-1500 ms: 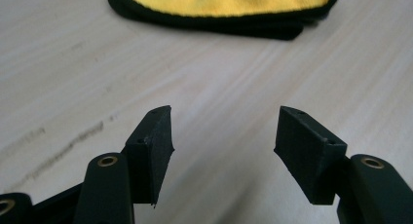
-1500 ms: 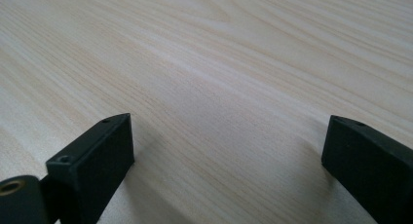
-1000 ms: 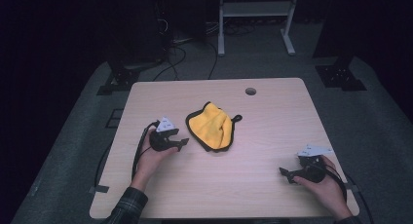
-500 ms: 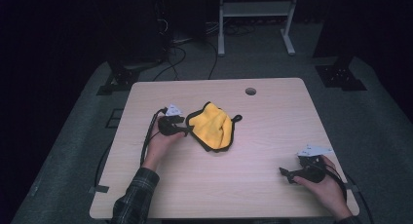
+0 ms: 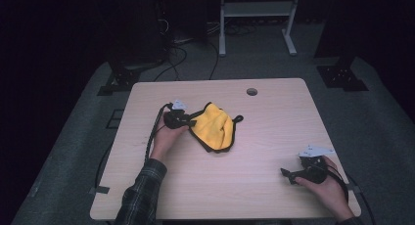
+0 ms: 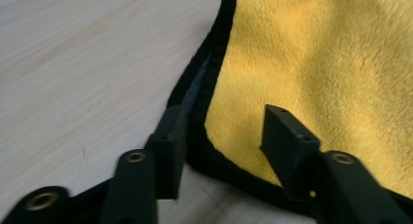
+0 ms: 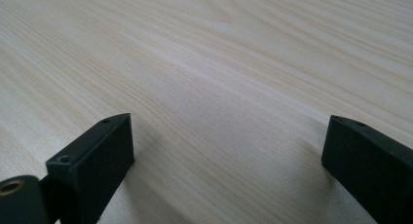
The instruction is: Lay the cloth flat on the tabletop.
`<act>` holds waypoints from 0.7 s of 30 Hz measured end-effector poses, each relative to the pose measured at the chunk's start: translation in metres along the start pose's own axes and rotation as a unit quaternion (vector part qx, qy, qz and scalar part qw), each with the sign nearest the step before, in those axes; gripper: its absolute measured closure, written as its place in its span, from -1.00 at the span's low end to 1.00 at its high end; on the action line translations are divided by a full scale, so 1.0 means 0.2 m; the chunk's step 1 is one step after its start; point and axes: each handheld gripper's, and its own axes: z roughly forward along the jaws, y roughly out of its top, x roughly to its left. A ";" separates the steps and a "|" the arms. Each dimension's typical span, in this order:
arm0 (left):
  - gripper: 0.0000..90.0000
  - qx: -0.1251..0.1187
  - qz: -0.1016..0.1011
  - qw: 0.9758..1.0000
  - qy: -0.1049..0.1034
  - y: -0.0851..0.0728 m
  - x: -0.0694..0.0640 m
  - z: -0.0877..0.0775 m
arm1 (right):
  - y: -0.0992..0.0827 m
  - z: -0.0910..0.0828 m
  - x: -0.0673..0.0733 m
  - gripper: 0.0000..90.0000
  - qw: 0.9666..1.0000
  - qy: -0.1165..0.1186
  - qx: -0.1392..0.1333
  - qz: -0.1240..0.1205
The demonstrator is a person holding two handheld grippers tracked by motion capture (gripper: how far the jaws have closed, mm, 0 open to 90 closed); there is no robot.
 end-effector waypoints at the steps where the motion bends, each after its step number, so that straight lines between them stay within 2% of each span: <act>1: 0.25 0.001 -0.002 1.000 0.000 0.00 0.00 0.00 | 0.00 0.00 0.00 -0.92 1.000 0.000 0.000 0.000; 3: 0.38 0.004 -0.004 1.000 0.001 -0.01 0.00 0.00 | 0.00 0.00 0.00 -0.92 1.000 0.000 0.000 0.000; 8: 0.71 0.009 -0.026 1.000 -0.009 -0.02 0.01 -0.01 | 0.00 0.00 0.00 -0.92 1.000 0.000 0.000 0.000; 11: 0.90 0.009 -0.028 0.999 -0.012 -0.02 0.01 -0.02 | 0.00 0.00 0.00 -0.92 1.000 0.000 0.000 0.000; 12: 0.91 0.008 -0.041 0.999 -0.020 -0.02 0.01 -0.04 | 0.00 0.00 0.00 -0.92 1.000 0.000 0.000 0.000; 13: 0.92 0.008 -0.041 0.999 -0.020 -0.02 0.01 -0.04 | 0.00 0.00 0.00 -0.92 1.000 0.000 0.000 0.000; 14: 0.93 0.005 -0.050 0.998 -0.027 -0.02 0.00 -0.06 | 0.00 0.00 0.00 -0.92 1.000 0.000 0.000 0.000; 15: 0.93 0.005 -0.050 0.998 -0.027 -0.02 0.00 -0.06 | 0.00 0.00 0.00 -0.92 1.000 0.000 0.000 0.000; 16: 0.93 -0.002 -0.050 0.998 -0.034 -0.02 -0.02 -0.09 | 0.00 0.00 0.00 -0.92 1.000 0.000 0.000 0.000; 21: 0.93 -0.022 -0.048 0.998 -0.047 -0.02 -0.06 -0.18 | 0.00 0.00 0.00 -0.87 1.000 -0.002 -0.002 0.002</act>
